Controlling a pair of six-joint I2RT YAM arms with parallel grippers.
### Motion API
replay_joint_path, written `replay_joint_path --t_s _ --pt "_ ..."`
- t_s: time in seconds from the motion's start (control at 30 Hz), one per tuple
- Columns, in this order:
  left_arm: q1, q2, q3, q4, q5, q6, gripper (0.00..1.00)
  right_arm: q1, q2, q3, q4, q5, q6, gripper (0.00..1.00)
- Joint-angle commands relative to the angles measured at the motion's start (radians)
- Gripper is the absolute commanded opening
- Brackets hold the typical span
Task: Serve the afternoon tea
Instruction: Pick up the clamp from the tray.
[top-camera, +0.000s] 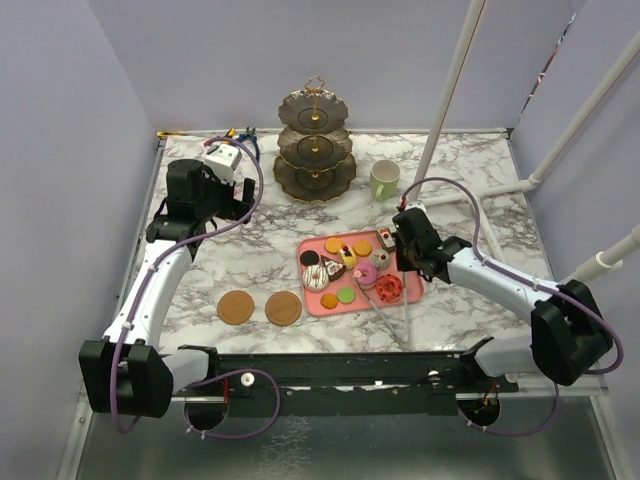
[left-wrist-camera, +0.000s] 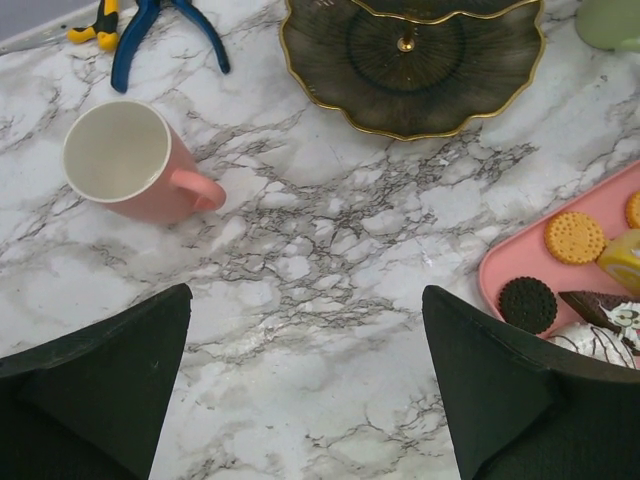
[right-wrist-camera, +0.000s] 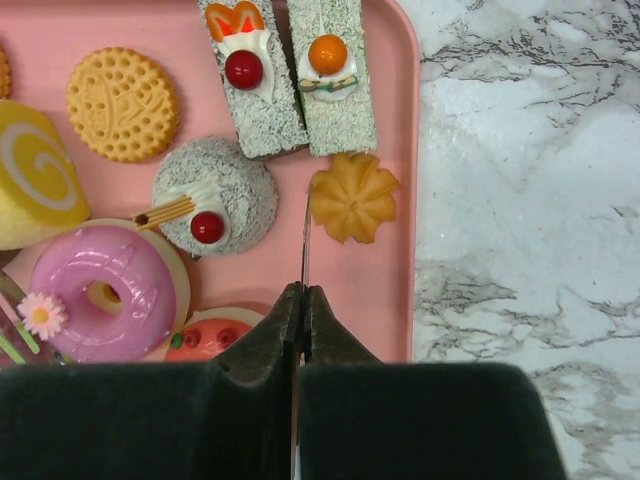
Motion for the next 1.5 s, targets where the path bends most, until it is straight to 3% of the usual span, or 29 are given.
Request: replay_joint_path --t_s 0.0,0.27,0.43,0.73,0.87,1.17,1.3,1.47 --pt "-0.013 -0.037 0.001 -0.063 0.137 0.065 0.99 0.021 -0.084 0.034 -0.085 0.005 0.013 0.00" --pt "-0.043 -0.110 0.005 -0.123 0.390 0.220 0.99 0.057 -0.144 0.118 -0.201 -0.027 0.005 0.01" --pt "-0.156 -0.213 -0.018 -0.146 0.457 0.408 0.99 0.117 -0.112 0.241 -0.304 -0.019 -0.003 0.01" --pt "-0.555 -0.308 -0.044 -0.263 0.225 0.829 0.99 0.241 0.077 0.597 -0.508 -0.067 -0.054 0.00" --pt "-0.672 -0.325 -0.050 -0.331 0.134 0.961 0.97 0.285 0.154 0.718 -0.582 -0.097 -0.093 0.01" --pt "-0.762 -0.257 0.038 -0.584 0.049 1.083 0.85 0.334 0.257 0.901 -0.700 -0.144 -0.186 0.01" --pt "-0.795 -0.236 0.038 -0.603 0.010 1.089 0.82 0.341 0.289 0.963 -0.732 -0.133 -0.206 0.01" --pt "-0.814 -0.201 0.048 -0.620 -0.033 1.106 0.70 0.360 0.314 1.040 -0.771 -0.125 -0.223 0.01"
